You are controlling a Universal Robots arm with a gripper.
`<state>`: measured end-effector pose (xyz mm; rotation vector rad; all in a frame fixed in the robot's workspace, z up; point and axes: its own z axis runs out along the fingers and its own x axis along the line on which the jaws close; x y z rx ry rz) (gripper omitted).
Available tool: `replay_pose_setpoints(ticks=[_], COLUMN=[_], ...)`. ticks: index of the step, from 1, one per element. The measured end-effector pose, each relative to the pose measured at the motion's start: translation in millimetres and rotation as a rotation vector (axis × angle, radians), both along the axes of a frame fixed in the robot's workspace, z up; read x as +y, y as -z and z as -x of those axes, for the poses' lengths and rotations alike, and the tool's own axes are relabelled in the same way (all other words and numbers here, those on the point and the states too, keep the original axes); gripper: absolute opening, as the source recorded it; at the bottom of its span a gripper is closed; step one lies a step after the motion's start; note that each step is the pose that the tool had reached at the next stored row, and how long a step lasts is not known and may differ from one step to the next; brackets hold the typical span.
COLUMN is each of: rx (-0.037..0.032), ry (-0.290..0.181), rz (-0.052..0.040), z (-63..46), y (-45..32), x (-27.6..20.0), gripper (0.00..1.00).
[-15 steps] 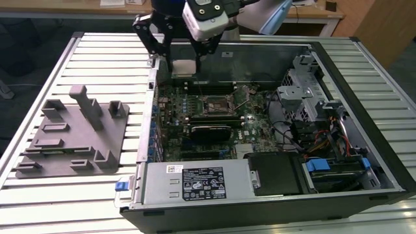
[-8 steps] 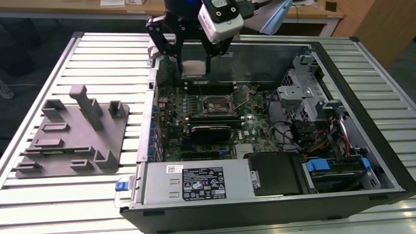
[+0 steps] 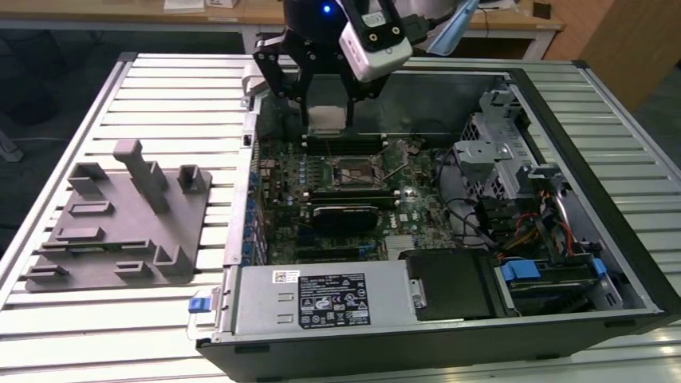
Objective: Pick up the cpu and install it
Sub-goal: 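Pick up the cpu and move it towards the insertion slot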
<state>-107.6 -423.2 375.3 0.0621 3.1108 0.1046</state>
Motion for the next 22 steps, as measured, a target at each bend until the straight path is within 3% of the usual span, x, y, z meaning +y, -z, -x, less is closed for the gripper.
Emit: replay_pose_setpoints(ticks=[13, 22], rx=[0.0082, 0.0164], ry=[0.0, 0.0], rz=[-0.0001, 0.0], z=[-18.8, -32.1], y=[18.3, 29.1], x=[1.2, 8.8], gripper=[0.55, 0.55])
